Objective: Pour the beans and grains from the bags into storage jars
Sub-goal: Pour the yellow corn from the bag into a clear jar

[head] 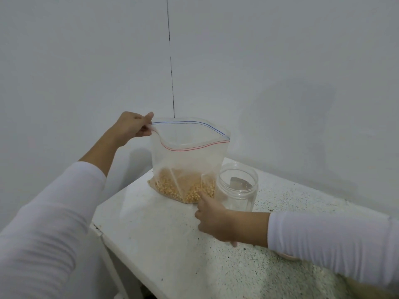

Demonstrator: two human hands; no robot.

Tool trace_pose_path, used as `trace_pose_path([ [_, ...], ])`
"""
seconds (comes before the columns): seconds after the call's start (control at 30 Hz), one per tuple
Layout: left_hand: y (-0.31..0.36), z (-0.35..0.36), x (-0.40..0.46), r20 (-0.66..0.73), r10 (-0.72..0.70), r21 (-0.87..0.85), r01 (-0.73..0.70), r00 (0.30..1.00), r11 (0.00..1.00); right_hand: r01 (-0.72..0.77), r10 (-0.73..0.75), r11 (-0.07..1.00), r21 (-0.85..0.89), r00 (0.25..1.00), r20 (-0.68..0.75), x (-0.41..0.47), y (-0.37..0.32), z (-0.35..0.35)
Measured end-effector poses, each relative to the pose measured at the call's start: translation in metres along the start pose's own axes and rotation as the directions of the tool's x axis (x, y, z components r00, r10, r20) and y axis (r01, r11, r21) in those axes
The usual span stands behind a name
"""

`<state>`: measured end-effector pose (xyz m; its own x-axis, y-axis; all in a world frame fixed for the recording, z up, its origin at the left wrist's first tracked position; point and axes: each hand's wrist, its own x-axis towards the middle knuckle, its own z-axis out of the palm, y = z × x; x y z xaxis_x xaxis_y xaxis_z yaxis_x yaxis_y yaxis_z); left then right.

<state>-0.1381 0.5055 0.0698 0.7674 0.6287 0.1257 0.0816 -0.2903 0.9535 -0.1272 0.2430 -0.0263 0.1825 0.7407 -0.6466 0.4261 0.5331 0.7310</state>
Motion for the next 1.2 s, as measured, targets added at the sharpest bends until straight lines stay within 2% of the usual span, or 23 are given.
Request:
trace_pose_path([
  [0.03, 0.000, -0.001, 0.000, 0.011, 0.001, -0.027, -0.001, 1.000, 1.000, -0.051, 0.053, 0.998, 0.041, 0.998, -0.044, 0.003, 0.002, -0.001],
  [0.07, -0.001, -0.001, -0.001, 0.020, -0.003, -0.071, 0.005, 1.000, 0.997, -0.084, 0.097, 0.983, 0.163, 0.993, -0.073, 0.002, 0.006, -0.005],
  [0.1, 0.000, -0.002, -0.001, 0.022, -0.023, -0.125, 0.026, 0.999, 0.992, -0.087, 0.152, 0.950, 0.302, 0.968, -0.200, 0.000, 0.014, -0.008],
  [0.13, 0.001, -0.002, -0.002, 0.022, -0.047, -0.180, 0.050, 0.999, 0.982, -0.073, 0.213, 0.896, 0.438, 0.936, -0.280, -0.003, 0.026, -0.010],
  [0.2, 0.001, -0.003, -0.003, 0.024, -0.055, -0.170, 0.058, 0.998, 0.984, -0.047, 0.419, 0.725, 0.687, 0.822, -0.385, -0.015, 0.055, -0.012],
  [0.27, -0.002, -0.004, -0.006, 0.037, -0.015, -0.048, 0.017, 0.999, 0.999, -0.119, 0.645, 0.587, 0.801, 0.666, -0.375, -0.028, 0.090, -0.011],
  [0.33, -0.006, -0.006, -0.009, 0.063, 0.047, 0.040, -0.049, 0.997, 0.998, -0.159, 0.805, 0.443, 0.882, 0.503, -0.314, -0.039, 0.119, 0.000],
  [0.37, -0.008, -0.006, -0.010, 0.070, 0.072, 0.046, -0.075, 0.995, 0.996, -0.162, 0.853, 0.380, 0.911, 0.443, -0.277, -0.041, 0.131, 0.009],
  [0.4, -0.010, -0.008, -0.011, 0.059, 0.091, 0.037, -0.094, 0.994, 0.995, -0.189, 0.874, 0.335, 0.923, 0.428, -0.230, -0.041, 0.140, 0.016],
  [0.43, -0.011, -0.007, -0.012, 0.038, 0.103, 0.031, -0.104, 0.994, 0.994, -0.246, 0.880, 0.281, 0.928, 0.451, -0.147, -0.040, 0.145, 0.025],
  [0.47, -0.013, -0.006, -0.012, 0.005, 0.112, 0.027, -0.112, 0.994, 0.993, -0.293, 0.855, 0.241, 0.925, 0.516, -0.059, -0.037, 0.150, 0.033],
  [0.57, -0.019, -0.006, -0.011, -0.129, 0.124, 0.050, -0.119, 0.984, 0.992, -0.360, 0.623, 0.225, 0.905, 0.768, 0.150, -0.038, 0.155, 0.056],
  [0.63, -0.019, -0.011, -0.009, -0.199, 0.131, 0.063, -0.120, 0.971, 0.991, -0.356, 0.492, 0.216, 0.909, 0.844, 0.214, -0.045, 0.159, 0.070],
  [0.7, -0.019, -0.017, -0.007, -0.243, 0.138, 0.052, -0.129, 0.960, 0.990, -0.315, 0.526, 0.144, 0.938, 0.827, 0.197, -0.050, 0.166, 0.082],
  [0.77, -0.017, -0.019, -0.008, -0.273, 0.150, 0.048, -0.142, 0.950, 0.989, -0.260, 0.648, 0.083, 0.962, 0.747, 0.146, -0.052, 0.173, 0.090],
  [0.83, -0.013, -0.017, -0.007, -0.299, 0.166, 0.042, -0.161, 0.940, 0.986, -0.276, 0.725, 0.087, 0.957, 0.677, 0.129, -0.056, 0.179, 0.099],
  [0.93, -0.007, -0.017, -0.005, -0.301, 0.191, 0.055, -0.183, 0.934, 0.982, -0.359, 0.760, 0.107, 0.927, 0.631, 0.157, -0.058, 0.184, 0.109],
  [0.97, -0.006, -0.016, -0.005, -0.288, 0.194, 0.066, -0.183, 0.938, 0.981, -0.387, 0.748, 0.122, 0.914, 0.641, 0.172, -0.057, 0.185, 0.111],
  [1.03, -0.006, -0.011, -0.006, -0.263, 0.195, 0.076, -0.181, 0.945, 0.980, -0.385, 0.684, 0.155, 0.910, 0.706, 0.183, -0.053, 0.185, 0.109],
  [1.07, -0.006, -0.007, -0.006, -0.257, 0.195, 0.069, -0.183, 0.947, 0.981, -0.323, 0.647, 0.136, 0.937, 0.745, 0.162, -0.051, 0.188, 0.104],
  [1.13, -0.004, 0.002, -0.005, -0.249, 0.199, 0.046, -0.194, 0.948, 0.980, -0.104, 0.607, 0.000, 0.995, 0.790, 0.082, -0.050, 0.195, 0.086],
  [1.2, 0.001, 0.008, -0.002, -0.240, 0.210, 0.039, -0.206, 0.948, 0.978, 0.074, 0.629, -0.072, 0.995, 0.777, -0.012, -0.045, 0.204, 0.061],
])
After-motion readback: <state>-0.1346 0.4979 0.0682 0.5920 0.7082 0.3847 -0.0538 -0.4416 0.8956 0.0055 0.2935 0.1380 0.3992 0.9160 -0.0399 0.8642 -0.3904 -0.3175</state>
